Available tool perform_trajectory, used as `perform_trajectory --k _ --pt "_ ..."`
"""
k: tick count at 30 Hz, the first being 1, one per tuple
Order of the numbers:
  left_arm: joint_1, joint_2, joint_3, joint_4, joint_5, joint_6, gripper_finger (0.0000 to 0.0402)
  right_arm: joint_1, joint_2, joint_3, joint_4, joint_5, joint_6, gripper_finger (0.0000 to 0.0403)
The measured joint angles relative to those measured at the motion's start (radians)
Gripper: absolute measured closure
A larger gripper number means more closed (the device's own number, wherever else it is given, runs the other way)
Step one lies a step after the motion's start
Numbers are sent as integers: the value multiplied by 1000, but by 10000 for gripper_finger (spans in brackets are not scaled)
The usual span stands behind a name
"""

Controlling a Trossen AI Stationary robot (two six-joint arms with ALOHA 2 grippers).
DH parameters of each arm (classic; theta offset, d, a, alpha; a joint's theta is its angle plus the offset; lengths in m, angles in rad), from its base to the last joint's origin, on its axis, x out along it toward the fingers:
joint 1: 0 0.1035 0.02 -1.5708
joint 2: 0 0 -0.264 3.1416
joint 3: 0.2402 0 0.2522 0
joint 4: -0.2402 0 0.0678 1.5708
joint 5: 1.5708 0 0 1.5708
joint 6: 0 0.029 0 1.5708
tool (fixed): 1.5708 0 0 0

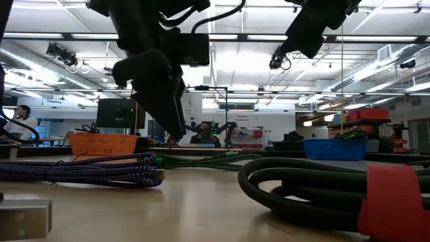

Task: Pick & Place USB Port
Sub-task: Put the green charger cable into the blue bin

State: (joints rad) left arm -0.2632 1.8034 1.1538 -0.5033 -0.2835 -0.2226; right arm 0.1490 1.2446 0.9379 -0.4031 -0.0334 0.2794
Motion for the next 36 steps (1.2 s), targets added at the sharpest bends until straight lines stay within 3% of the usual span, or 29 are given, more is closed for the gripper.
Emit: perform_trajectory --k 4,10,17,20,23,25,30,36 --pt "17 33 0 3 6 -1 184 0 0 0 0 0 0 250" --pt "46 76 1 18 100 -19 184 0 0 0 -1 0 -1 250" --pt "67 111 3 27 99 -32 192 0 0 0 1 1 -7 250" --pt "75 119 5 34 120 -55 236 0 0 0 2 1 -7 250" --pt "72 118 4 46 123 -55 333 0 0 0 1 6 -8 250" --pt "73 118 3 78 86 -55 376 0 0 0 -1 27 -8 250" --pt "75 106 10 77 -39 -53 377 0 0 0 -11 60 -8 250" --pt "74 -63 17 103 -162 -11 377 0 0 0 -9 60 -8 250"
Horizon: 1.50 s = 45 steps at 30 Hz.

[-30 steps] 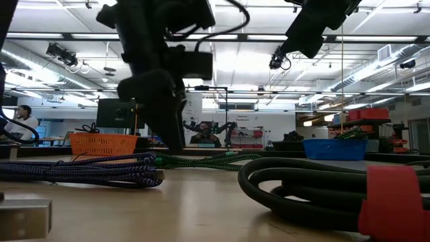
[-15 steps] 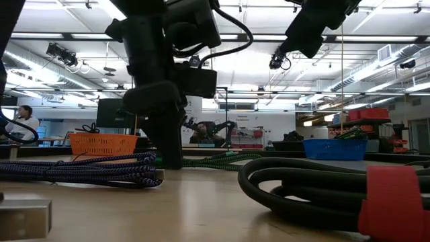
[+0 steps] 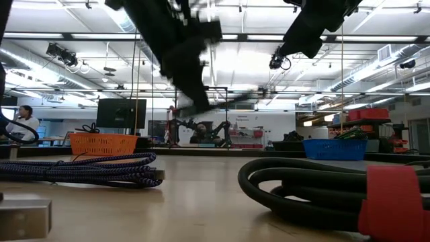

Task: Pick & Place USB Port
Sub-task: Put the green charger cable into the blue bin

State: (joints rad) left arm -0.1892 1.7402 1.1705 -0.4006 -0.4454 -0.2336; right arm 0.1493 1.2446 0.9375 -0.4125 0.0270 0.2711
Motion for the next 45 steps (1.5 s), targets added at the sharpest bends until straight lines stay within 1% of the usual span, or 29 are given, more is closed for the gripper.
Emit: perform_trajectory --k 3,7,8,11,13,16,19,21,24,27,32,36,41,45 --pt "-6 -119 0 12 -42 14 377 0 0 0 7 3 -4 250" --pt "-30 -259 0 64 -112 86 377 0 0 0 40 3 -23 250" --pt "-35 -290 0 103 -117 112 377 0 0 0 57 4 -28 250" --pt "-53 -369 0 228 -99 190 377 0 0 0 117 10 -66 250" --pt "-62 -400 1 294 -46 241 377 0 0 0 167 11 -103 250" --pt "-63 -408 1 338 6 272 377 0 -1 0 284 14 -177 250" --pt "-61 -407 0 340 9 277 377 -5 -14 0 430 15 -265 250" --pt "-59 -400 0 343 9 279 377 -9 -30 0 528 44 -316 250" --pt "-59 -398 0 343 10 280 377 -14 -44 0 615 104 -365 250" --pt "-60 -399 0 356 12 293 378 -16 -45 0 676 113 -389 250" --pt "-58 -399 0 363 13 299 378 -15 -45 0 745 49 -396 250" --pt "-52 -399 0 377 13 306 378 -15 -46 0 753 -2 -383 250" --pt "-46 -399 0 389 16 310 379 -12 -45 0 781 -4 -384 250" --pt "-43 -399 0 394 19 310 379 -11 -45 0 801 -32 -385 250"
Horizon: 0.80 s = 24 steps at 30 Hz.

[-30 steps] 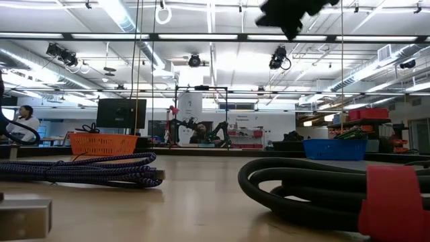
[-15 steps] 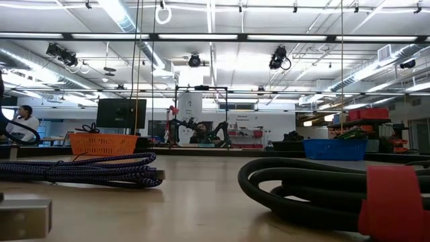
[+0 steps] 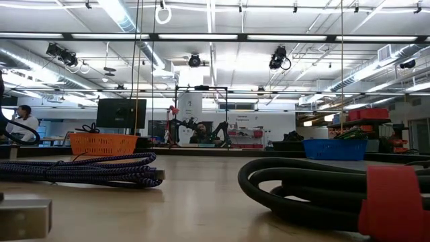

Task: Pick & Place USB Port
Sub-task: Put the green charger cable into the blue bin

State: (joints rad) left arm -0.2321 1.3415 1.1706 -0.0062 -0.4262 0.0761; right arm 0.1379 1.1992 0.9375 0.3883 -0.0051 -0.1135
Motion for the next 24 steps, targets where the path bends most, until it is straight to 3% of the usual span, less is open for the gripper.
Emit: perform_trajectory --k 14,16,20,24 --pt "0 7 1 27 35 -12 379 -4 25 0 107 42 -40 258" --pt "0 22 1 35 36 -12 379 -4 35 0 108 64 -50 282" --pt "6 53 1 52 19 -6 378 -3 44 0 108 66 -105 378" --pt "12 53 1 45 -30 -4 345 -4 42 0 91 128 -103 392"
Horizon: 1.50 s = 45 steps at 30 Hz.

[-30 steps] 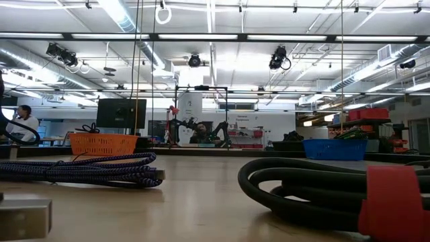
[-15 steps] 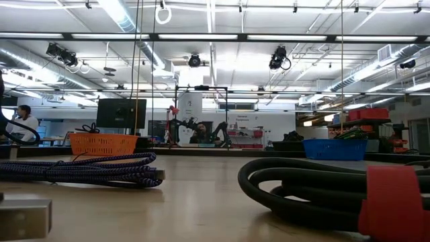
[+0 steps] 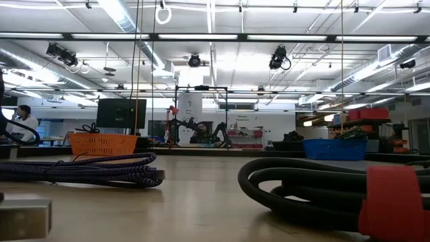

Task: Pick & Place USB Port
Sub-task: Put the green charger cable into the blue bin

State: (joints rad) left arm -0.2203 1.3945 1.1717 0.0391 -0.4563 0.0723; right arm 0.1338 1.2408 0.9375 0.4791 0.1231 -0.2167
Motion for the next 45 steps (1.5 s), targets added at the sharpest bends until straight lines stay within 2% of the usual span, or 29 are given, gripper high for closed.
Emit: perform_trajectory --k 7,12,14,20,25,30,37,41,45 --pt "-14 -33 0 -26 -41 26 300 -8 -45 0 -145 145 -28 397" --pt "-29 -49 0 -116 -48 18 298 -46 -149 0 -421 311 13 397" --pt "-33 -49 0 -168 -49 6 301 -75 -199 0 -544 366 62 398" --pt "-36 -48 0 -294 -47 -70 305 -198 -318 0 -903 413 253 398" --pt "-35 -48 0 -308 -48 -87 305 -344 -346 0 -1074 483 307 398" --pt "-31 -48 0 -307 -47 -87 305 -518 -315 0 -1171 487 289 398" --pt "-30 -48 0 -307 -48 -88 305 -777 -200 0 -1323 443 231 398" --pt "-29 -48 0 -307 -48 -87 305 -896 -132 20 -1385 360 191 398" --pt "-29 -48 0 -307 -48 -87 305 -961 -43 96 -1522 369 201 398"
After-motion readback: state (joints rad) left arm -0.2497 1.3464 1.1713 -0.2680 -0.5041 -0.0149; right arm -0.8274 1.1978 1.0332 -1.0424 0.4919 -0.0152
